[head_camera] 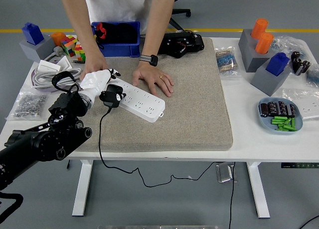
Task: Press the white button,pick up the black plug,place it near the board,insert it into the board
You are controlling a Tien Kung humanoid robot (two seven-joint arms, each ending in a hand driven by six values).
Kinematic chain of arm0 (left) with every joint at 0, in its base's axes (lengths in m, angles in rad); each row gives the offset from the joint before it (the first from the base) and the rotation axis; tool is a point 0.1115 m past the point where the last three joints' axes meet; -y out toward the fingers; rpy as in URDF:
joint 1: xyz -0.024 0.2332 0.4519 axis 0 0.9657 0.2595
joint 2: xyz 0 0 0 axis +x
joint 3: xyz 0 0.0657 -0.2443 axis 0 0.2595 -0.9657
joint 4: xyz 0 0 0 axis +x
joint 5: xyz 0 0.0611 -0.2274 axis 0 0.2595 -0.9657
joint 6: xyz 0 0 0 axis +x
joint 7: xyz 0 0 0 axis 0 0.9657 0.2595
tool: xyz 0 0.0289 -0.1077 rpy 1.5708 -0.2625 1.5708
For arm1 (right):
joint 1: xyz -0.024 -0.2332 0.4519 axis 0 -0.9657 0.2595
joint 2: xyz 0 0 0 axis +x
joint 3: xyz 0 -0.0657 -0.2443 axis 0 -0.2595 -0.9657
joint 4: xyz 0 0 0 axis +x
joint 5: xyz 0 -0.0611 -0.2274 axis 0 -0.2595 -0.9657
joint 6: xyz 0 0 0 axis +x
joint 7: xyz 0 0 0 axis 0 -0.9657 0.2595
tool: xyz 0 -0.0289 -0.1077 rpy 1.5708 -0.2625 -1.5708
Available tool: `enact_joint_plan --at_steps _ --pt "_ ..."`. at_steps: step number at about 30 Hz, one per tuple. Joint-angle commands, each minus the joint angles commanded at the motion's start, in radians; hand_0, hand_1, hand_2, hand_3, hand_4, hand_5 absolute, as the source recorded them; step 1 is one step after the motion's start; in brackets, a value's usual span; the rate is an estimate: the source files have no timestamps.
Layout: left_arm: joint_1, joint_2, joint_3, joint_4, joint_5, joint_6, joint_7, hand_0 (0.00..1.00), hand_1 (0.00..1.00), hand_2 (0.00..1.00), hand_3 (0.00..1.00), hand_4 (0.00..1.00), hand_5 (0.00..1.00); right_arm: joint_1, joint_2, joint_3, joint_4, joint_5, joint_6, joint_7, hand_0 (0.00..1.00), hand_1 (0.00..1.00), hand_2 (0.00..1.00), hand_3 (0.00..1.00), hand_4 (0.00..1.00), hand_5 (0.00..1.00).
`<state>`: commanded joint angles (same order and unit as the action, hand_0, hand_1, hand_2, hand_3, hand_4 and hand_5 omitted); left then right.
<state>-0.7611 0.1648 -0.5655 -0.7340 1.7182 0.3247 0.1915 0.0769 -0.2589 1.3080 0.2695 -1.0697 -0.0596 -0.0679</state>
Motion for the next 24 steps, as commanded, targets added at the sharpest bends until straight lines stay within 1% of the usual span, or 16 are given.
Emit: enact_joint_plan --at_steps 4,5,10,11,16,17,23,24 --pt "0.002 0.004 -0.006 -0.014 0.008 -0.002 0.006 0.799 0.864 0.828 0.827 0.903 0.346 0.000 0.000 0.003 -0.001 -0.001 0.000 0.000 0.748 0.624 0.622 0.597 0.625 0.394" --pt "0.003 0.005 -0.007 -0.019 0.009 -0.002 0.006 0.843 0.909 0.883 0.864 0.925 0.408 0.000 0.000 0.004 -0.001 -0.001 0.000 0.000 0.748 0.624 0.622 0.597 0.624 0.394" --pt "0.011 0.011 -0.005 -0.036 0.010 -0.002 0.007 0.843 0.909 0.883 0.864 0.925 0.408 -0.001 0.001 0.005 0.000 -0.001 -0.001 0.001 0.748 0.624 0.622 0.597 0.624 0.394" --pt "0.012 0.013 -0.005 -0.038 0.009 -0.002 0.008 0.843 0.900 0.866 0.858 0.933 0.437 -0.001 0.001 0.005 0.000 -0.001 -0.001 0.001 0.747 0.624 0.622 0.597 0.624 0.394" --pt "0.013 0.025 0.001 -0.050 0.005 -0.006 0.010 0.843 0.900 0.866 0.858 0.933 0.437 -0.003 0.001 0.006 -0.001 -0.001 -0.001 0.002 0.747 0.624 0.622 0.597 0.624 0.394" --pt "0.013 0.028 0.002 -0.052 0.004 -0.007 0.010 0.839 0.890 0.840 0.845 0.927 0.435 -0.003 0.001 0.007 -0.001 -0.001 -0.001 0.002 0.747 0.624 0.622 0.597 0.624 0.393" --pt "0.018 0.043 0.005 -0.061 0.000 -0.008 0.010 0.839 0.890 0.840 0.845 0.927 0.435 -0.003 0.001 0.008 0.000 -0.001 -0.003 0.006 0.748 0.623 0.622 0.597 0.624 0.394" --pt "0.020 0.047 0.007 -0.066 0.000 -0.008 0.010 0.836 0.880 0.826 0.837 0.927 0.431 -0.003 0.002 0.009 0.000 -0.001 -0.003 0.006 0.748 0.623 0.622 0.597 0.624 0.394"
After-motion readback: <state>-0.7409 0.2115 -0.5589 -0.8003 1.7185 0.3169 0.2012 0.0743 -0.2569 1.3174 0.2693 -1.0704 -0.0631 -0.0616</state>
